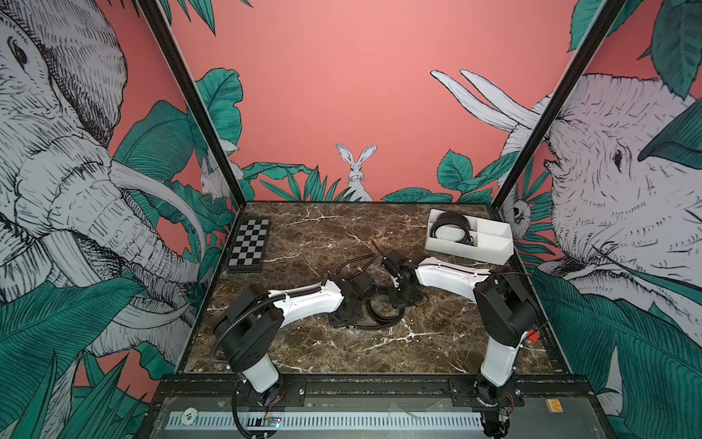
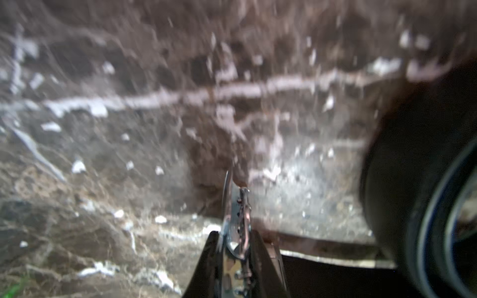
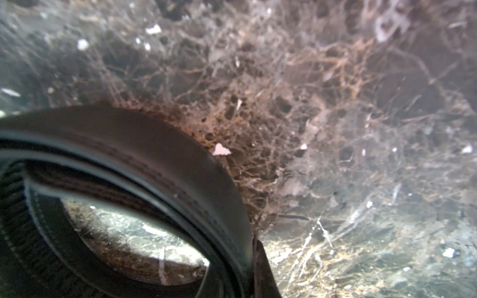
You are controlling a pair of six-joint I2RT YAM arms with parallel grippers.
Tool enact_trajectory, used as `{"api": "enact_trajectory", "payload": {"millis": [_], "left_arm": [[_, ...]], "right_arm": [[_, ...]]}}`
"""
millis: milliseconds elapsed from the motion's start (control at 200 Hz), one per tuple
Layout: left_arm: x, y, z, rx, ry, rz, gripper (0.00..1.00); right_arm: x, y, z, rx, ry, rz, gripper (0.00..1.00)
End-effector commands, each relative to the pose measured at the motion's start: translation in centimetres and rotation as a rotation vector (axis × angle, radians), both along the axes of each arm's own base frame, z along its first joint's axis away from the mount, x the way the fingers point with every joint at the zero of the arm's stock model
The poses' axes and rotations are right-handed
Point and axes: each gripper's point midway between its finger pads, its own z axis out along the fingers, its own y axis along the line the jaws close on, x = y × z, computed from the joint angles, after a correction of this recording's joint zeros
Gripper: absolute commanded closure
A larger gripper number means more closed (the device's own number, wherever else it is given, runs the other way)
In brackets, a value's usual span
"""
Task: Place the belts into the storage roll
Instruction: Roll the belt at the center of the board.
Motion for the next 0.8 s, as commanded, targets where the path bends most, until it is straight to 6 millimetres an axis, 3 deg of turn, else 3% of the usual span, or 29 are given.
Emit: {"api": "enact_trajectory", "payload": {"millis": [0, 140, 275, 410, 535, 620, 790], "left_arm": [[3.9, 1.3, 1.2, 0.045, -0.144, 0.037, 1.00], [7.9, 0.3, 3.2, 0.020, -0.268, 0.050, 1.00], [8.7, -0.6, 1.6, 0.026, -0.230, 0.049, 1.00], [7.8, -1.4, -0.5, -0.043, -0.184, 0.077, 0.77], [6.5, -0.5, -1.4, -0.034, -0.145, 0.107, 0.60], [6.2, 0.0, -0.6, -0.051, -0.164, 0.130, 0.48], [6.2, 0.1, 3.2, -0.121, -0.229, 0.163, 0.22]], "right_arm": [[-4.0, -0.9, -1.4, -0.055, 0.139, 0.013, 1.00], [-4.5, 0.1, -1.7, -0.039, 0.141, 0.011, 1.00], [-4.9, 0.9, -2.0, -0.032, 0.142, 0.014, 1.00], [-5.0, 1.3, -2.2, -0.026, 0.141, -0.005, 1.00], [-4.7, 1.5, -2.0, -0.025, 0.135, -0.015, 1.00], [-4.5, 1.6, -1.9, -0.026, 0.128, -0.021, 1.00], [-4.2, 1.8, -1.9, -0.029, 0.124, -0.034, 1.00]]}}
